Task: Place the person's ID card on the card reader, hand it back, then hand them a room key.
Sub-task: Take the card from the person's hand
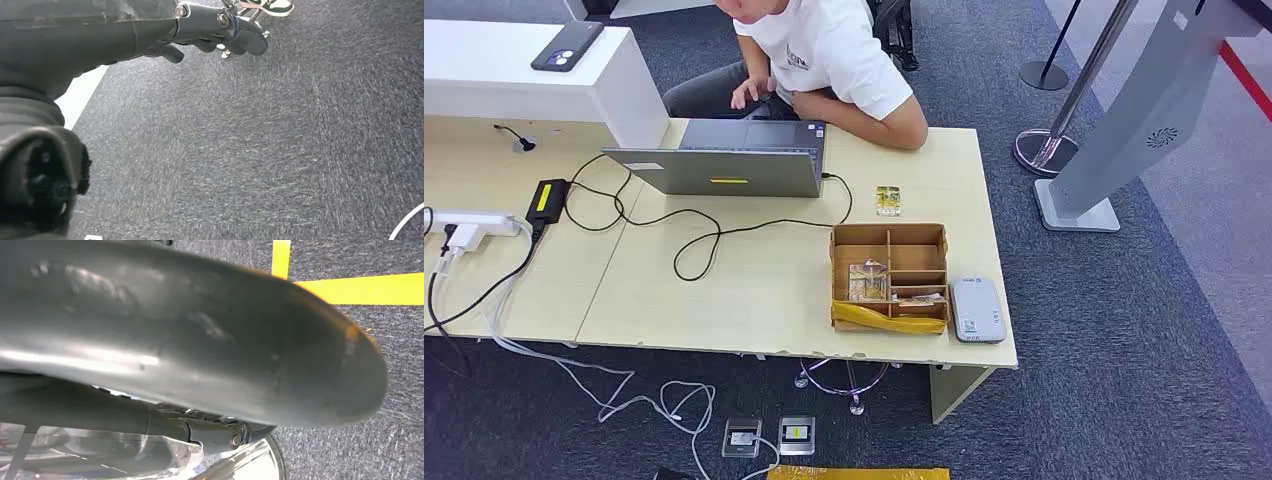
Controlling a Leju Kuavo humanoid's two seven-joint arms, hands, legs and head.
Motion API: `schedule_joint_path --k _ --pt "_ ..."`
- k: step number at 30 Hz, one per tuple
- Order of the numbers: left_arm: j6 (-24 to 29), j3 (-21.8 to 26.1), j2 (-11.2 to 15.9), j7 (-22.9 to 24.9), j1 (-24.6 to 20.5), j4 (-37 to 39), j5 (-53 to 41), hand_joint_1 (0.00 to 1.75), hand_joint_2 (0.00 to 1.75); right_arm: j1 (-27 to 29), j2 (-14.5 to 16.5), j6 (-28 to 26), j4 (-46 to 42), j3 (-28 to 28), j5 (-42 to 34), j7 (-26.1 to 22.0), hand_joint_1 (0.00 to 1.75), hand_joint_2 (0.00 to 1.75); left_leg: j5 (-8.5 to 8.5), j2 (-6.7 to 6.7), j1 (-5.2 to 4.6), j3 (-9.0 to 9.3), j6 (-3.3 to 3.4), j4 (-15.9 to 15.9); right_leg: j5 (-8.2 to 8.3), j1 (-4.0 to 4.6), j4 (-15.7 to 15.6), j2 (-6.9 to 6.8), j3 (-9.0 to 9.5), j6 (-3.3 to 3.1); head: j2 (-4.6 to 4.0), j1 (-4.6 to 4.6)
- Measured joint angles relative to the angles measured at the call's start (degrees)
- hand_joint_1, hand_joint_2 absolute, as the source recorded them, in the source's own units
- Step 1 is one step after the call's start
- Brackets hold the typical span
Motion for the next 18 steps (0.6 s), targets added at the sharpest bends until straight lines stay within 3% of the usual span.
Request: schedule_joint_path --k 18 --pt "0.0 1.0 -0.3 0.0 -0.1 -0.4 -0.3 0.00 0.00 0.0 -0.5 -0.1 -0.4 1.8 -1.1 0.4 0.00 0.00 0.00 0.00 0.00 0.00 0.00 0.0 0.00 0.00 0.0 0.00 0.00 0.00 -0.01 -0.01"
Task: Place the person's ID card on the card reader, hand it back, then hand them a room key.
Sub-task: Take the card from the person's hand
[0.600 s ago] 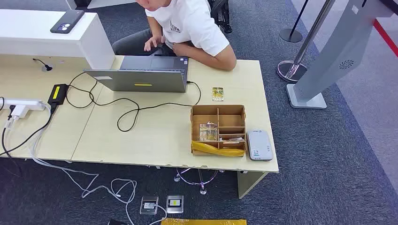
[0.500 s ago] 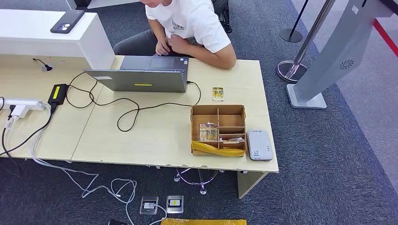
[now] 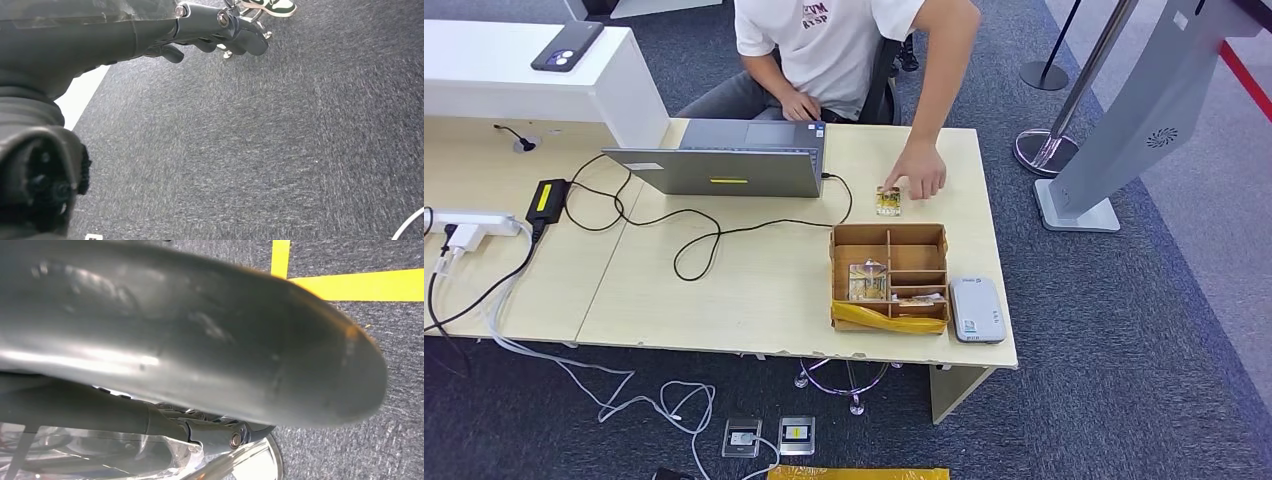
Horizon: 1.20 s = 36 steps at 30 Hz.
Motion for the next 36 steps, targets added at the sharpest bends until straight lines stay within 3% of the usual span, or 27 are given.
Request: schedule_joint_path --k 6,10,13,16,20,23,28,31,36 --pt "0.0 0.0 0.0 -0.2 0.0 0.0 0.2 0.00 0.00 -0.1 -0.4 -0.8 0.0 0.6 -0.1 0.7 0.00 0.00 0.00 0.00 0.00 0.00 0.00 0.0 0.00 0.00 0.0 0.00 0.00 0.00 0.01 -0.01" --pt "0.0 0.0 0.0 -0.6 0.0 0.0 0.1 0.00 0.00 -0.6 -1.6 -2.6 -0.4 0.7 -0.6 1.7 0.00 1.75 0.00 0.00 -0.01 0.00 0.00 0.0 0.00 -0.01 0.0 0.00 0.01 0.00 0.00 0.00" --pt "0.0 0.0 0.0 -1.2 0.0 0.0 0.0 0.00 0.00 -1.3 -3.9 -8.2 -1.0 0.7 -1.0 3.4 0.00 1.75 0.00 0.00 -0.07 -0.01 0.01 0.0 0.01 -0.07 0.0 0.00 0.01 0.02 0.00 -0.02" --pt "0.0 -0.1 0.2 -1.4 0.0 0.0 0.2 0.00 0.00 -3.2 -10.4 -11.4 -3.6 0.8 -1.3 8.6 0.00 1.75 0.04 0.00 -0.24 -0.01 0.13 0.0 0.07 -0.26 0.0 0.01 0.03 0.12 0.01 -0.04" --pt "0.0 -0.2 0.6 -1.4 0.0 0.0 1.2 0.00 0.00 -6.8 -23.4 -6.3 -13.8 1.6 3.3 18.3 0.00 1.75 0.11 0.03 -0.47 -0.12 0.34 0.0 0.16 -0.49 0.0 0.03 0.03 0.29 0.00 0.02" --pt "0.0 -0.2 0.9 -1.7 -0.2 0.0 1.5 0.00 0.00 -11.2 -29.5 -0.7 -20.5 1.5 11.2 19.8 0.00 1.75 0.12 0.15 -0.49 -0.01 0.36 0.0 0.23 -0.51 0.0 0.20 0.02 0.39 -0.01 -0.01" --pt "0.0 -0.2 0.9 -2.1 -0.3 0.0 1.5 0.00 0.00 -15.2 -33.0 6.3 -29.2 -0.3 23.6 20.0 0.00 1.75 0.25 -0.24 -0.38 -0.08 0.42 0.0 0.24 -0.40 0.0 -0.23 0.08 0.40 0.01 -0.02" --pt "0.0 -0.2 0.9 -2.3 -0.2 0.0 1.4 0.00 0.00 -15.8 -33.1 9.9 -35.5 -2.6 29.3 20.1 0.00 1.75 0.26 -0.28 -0.33 -0.18 0.40 0.0 0.23 -0.35 0.0 -0.32 0.05 0.38 0.01 -0.02" --pt "0.0 -0.2 0.9 -2.7 -0.2 0.0 1.4 0.00 0.00 -19.1 -33.1 13.1 -44.0 -4.9 32.7 20.1 0.00 1.75 0.26 -0.31 -0.33 -0.19 0.41 0.0 0.20 -0.35 0.0 -0.32 0.01 0.35 0.01 -0.01"
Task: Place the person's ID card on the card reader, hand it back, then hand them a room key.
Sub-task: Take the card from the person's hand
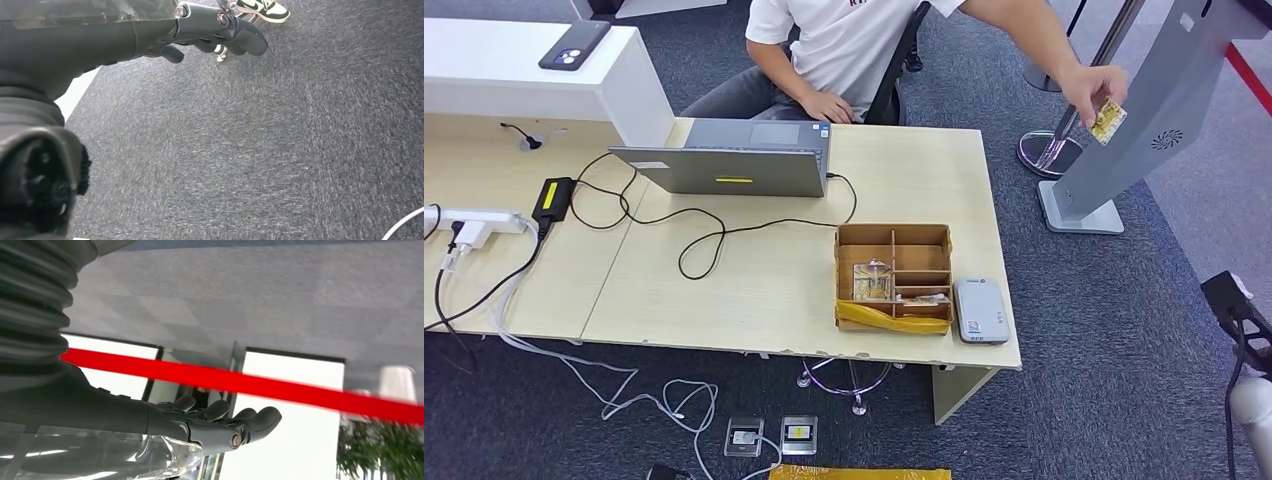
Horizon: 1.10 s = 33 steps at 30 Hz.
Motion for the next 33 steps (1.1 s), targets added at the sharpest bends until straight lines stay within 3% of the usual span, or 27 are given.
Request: schedule_joint_path --k 8,14,20,25,33 --pt "0.0 0.0 0.0 -0.4 0.0 0.0 -0.1 0.00 0.00 -4.1 0.0 2.4 -9.0 -0.2 1.3 0.0 0.00 1.75 0.00 -0.03 -0.02 -0.07 0.00 0.0 0.00 -0.03 0.0 -0.02 -0.02 0.00 0.00 0.00" --pt "0.0 0.0 -0.1 -1.1 -0.1 0.0 -0.2 0.00 0.00 -9.0 0.2 2.4 -14.5 3.6 0.2 -0.1 0.00 1.75 0.00 0.04 0.00 -0.09 -0.01 0.0 0.00 0.00 0.0 0.02 -0.10 -0.01 0.00 0.00" --pt "0.0 0.0 -0.2 -1.7 -0.1 -0.1 0.0 0.00 0.00 -14.1 1.1 0.3 -19.4 11.0 -1.9 -0.1 0.00 1.75 0.01 0.01 0.01 -0.12 -0.02 0.0 0.00 0.00 0.0 0.01 -0.10 -0.01 0.00 0.00" --pt "0.0 -0.3 -0.4 -2.0 -0.4 -0.5 -0.9 0.00 0.00 -18.4 1.9 -5.5 -23.2 19.8 -2.8 -0.2 0.00 1.75 0.01 -0.01 0.02 -0.12 -0.02 0.0 -0.01 0.01 0.0 0.01 -0.13 -0.01 0.00 0.01" --pt "0.0 -1.5 -0.3 -2.0 -1.0 -0.5 -1.5 0.00 0.00 -20.5 2.3 -9.4 -29.2 29.6 -1.7 -1.5 0.00 1.75 0.01 -0.05 0.01 -0.13 -0.02 0.0 -0.01 0.01 0.0 -0.01 -0.13 -0.02 -0.01 0.01"
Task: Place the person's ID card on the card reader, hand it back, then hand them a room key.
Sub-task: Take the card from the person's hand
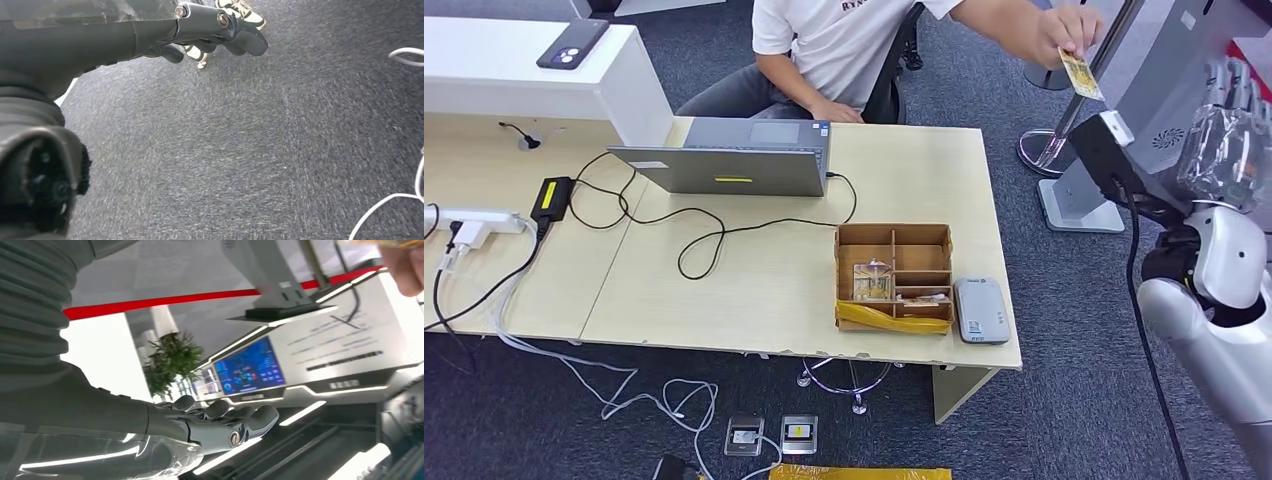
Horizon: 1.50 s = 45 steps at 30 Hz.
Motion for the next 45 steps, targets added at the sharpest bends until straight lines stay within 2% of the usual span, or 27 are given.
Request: schedule_joint_path --k 5,23,27,28,38,45 --pt "0.0 -1.0 0.1 0.2 -0.2 0.0 0.6 0.00 0.00 -1.5 0.3 -4.5 0.1 4.2 -1.1 -3.3 0.00 1.75 0.00 0.02 0.00 0.00 0.00 0.0 0.00 0.00 0.0 0.00 0.00 0.00 0.00 -0.01" --pt "0.0 -2.7 0.7 0.3 -0.1 0.0 2.8 0.00 0.00 -5.2 3.6 -6.0 3.0 14.2 -3.8 -5.1 0.01 1.75 -0.01 0.03 0.02 -0.03 -0.01 0.0 -0.02 0.02 0.0 0.01 -0.03 -0.02 0.01 0.01" --pt "0.0 -2.7 0.9 0.3 -0.1 0.0 3.6 0.00 0.00 -6.2 4.9 -6.8 5.2 15.8 -4.5 -6.0 1.70 1.75 0.00 0.03 0.02 -0.03 -0.01 0.0 -0.02 0.02 0.0 0.01 -0.03 -0.03 0.01 0.00" --pt "0.0 -2.7 0.9 0.3 -0.1 0.0 3.7 0.00 0.00 -6.3 5.3 -6.9 5.7 16.2 -4.6 -6.1 1.75 1.75 0.00 0.02 0.02 -0.03 -0.01 0.0 -0.02 0.02 0.0 0.01 -0.04 -0.03 0.01 0.00" --pt "0.0 -2.7 1.0 0.3 0.0 0.1 4.0 0.00 0.00 -6.8 6.0 -6.9 7.1 17.2 -5.1 -6.3 1.75 1.75 -0.01 0.01 0.02 -0.04 -0.01 0.0 -0.02 0.02 0.0 0.00 -0.04 -0.03 0.01 -0.01" --pt "0.0 -2.7 1.3 0.3 0.1 0.1 4.5 0.00 0.00 -8.2 7.5 -7.0 10.7 20.4 -6.7 -7.1 1.75 1.75 -0.01 0.02 0.03 -0.03 -0.01 0.0 -0.02 0.02 0.0 0.01 -0.05 -0.03 0.01 0.01"
